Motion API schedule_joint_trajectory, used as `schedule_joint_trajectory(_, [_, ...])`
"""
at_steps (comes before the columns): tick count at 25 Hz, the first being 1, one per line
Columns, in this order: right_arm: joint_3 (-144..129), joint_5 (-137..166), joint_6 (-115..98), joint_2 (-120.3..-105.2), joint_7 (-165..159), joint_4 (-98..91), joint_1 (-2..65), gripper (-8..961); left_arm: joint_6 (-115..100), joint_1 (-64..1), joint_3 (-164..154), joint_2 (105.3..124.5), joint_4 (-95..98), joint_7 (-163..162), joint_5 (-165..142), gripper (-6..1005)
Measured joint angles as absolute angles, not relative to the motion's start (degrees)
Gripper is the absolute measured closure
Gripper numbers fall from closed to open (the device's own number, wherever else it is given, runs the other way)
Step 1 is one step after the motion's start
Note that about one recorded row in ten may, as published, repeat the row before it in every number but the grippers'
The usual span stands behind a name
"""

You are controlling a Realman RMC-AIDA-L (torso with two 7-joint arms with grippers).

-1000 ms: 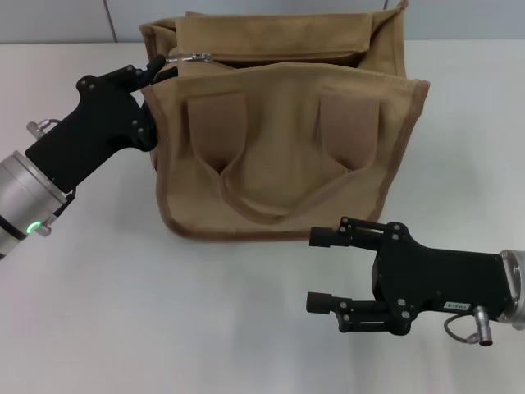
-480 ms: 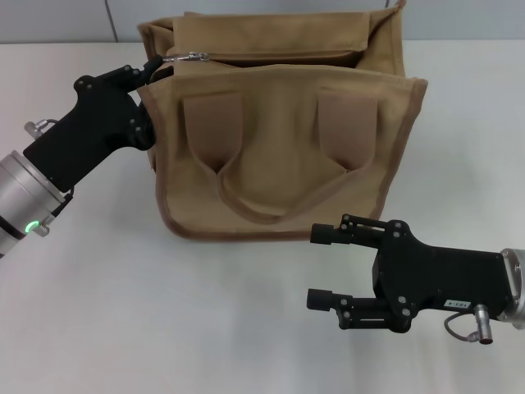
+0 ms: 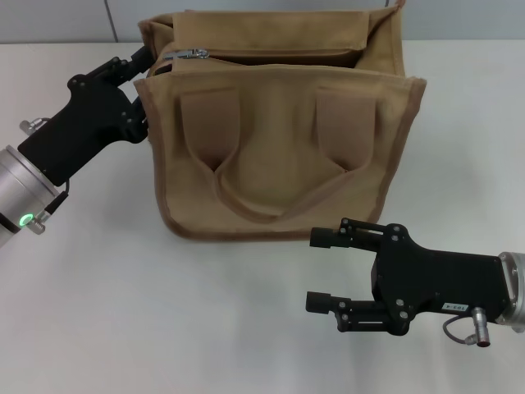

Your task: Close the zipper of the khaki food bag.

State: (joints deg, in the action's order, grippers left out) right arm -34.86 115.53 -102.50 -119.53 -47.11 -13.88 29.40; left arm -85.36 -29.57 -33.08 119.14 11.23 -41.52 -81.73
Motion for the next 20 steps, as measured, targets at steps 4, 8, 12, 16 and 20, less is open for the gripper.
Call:
schedule_joint_trajectory(4, [-34.8,115.5,-102.5,-119.53,-47.1,-13.9,29.4,189,-85.5,-29.5,-33.0,119.15,11.2,-41.6,-81.5,645])
schedule_joint_trajectory(8, [-35.0,115.5,-102.2,-119.53,-47.1,-13.5,29.4,190,-84.9,-29.3,-33.0,119.12,11.3,-42.1,-81.3,636])
schedule_joint_trajectory(12, [-35.0,115.6,-102.1,-119.53,-47.1,-13.4,29.5,190,-84.7,-29.3,-33.2,119.1,11.3,-42.2,-81.3,634])
schedule_joint_trajectory(16, [-35.1,115.7,-102.0,-119.53,-47.1,-13.4,29.6,190,-84.7,-29.5,-33.0,119.09,11.3,-42.2,-81.2,631])
schedule_joint_trajectory(20, [-35.1,115.6,-102.0,-119.53,-47.1,-13.1,29.6,190,-84.3,-30.1,-32.9,119.11,11.9,-43.7,-81.2,634])
